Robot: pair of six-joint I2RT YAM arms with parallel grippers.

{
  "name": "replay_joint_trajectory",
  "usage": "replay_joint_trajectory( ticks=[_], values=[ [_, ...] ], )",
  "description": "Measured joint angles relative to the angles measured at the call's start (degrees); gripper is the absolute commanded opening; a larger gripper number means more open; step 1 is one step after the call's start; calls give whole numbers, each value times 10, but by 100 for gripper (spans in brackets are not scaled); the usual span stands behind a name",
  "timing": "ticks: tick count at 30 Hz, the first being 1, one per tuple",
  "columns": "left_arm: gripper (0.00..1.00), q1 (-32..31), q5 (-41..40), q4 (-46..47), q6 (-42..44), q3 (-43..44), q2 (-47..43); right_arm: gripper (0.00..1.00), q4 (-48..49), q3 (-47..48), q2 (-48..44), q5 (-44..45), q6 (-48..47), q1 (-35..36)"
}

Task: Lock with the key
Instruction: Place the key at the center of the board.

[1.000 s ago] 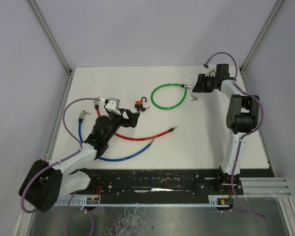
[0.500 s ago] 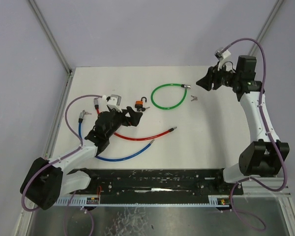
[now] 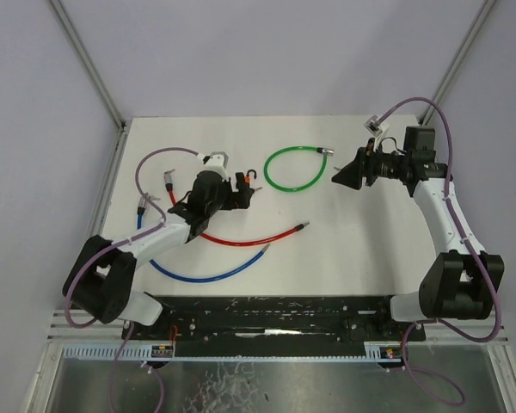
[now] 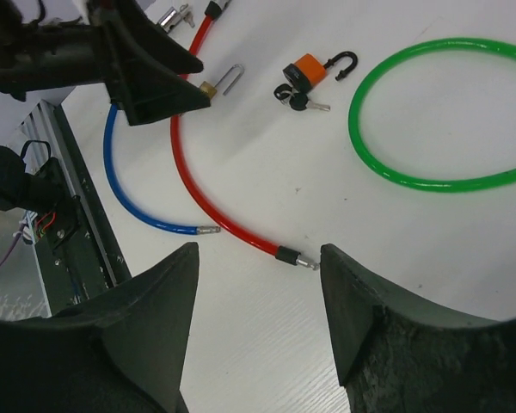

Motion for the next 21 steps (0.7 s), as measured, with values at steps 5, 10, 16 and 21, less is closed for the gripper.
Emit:
replay_joint_trajectory(
  ticks=[5,10,16,21],
  values=[
    [89,0,-37,-54,46,83,91,65,8,0,-32,-10,-5,0],
    [89,0,-54,-93,83,177,181,65,15,-2,-39,-19,-7,0],
    [87,0,-69,-136,111,267,254,65,15,-5,-39,-19,-14,2],
    [83,3,-79,-163,122,326,310,65,15,-5,-39,-19,-19,6]
  ],
)
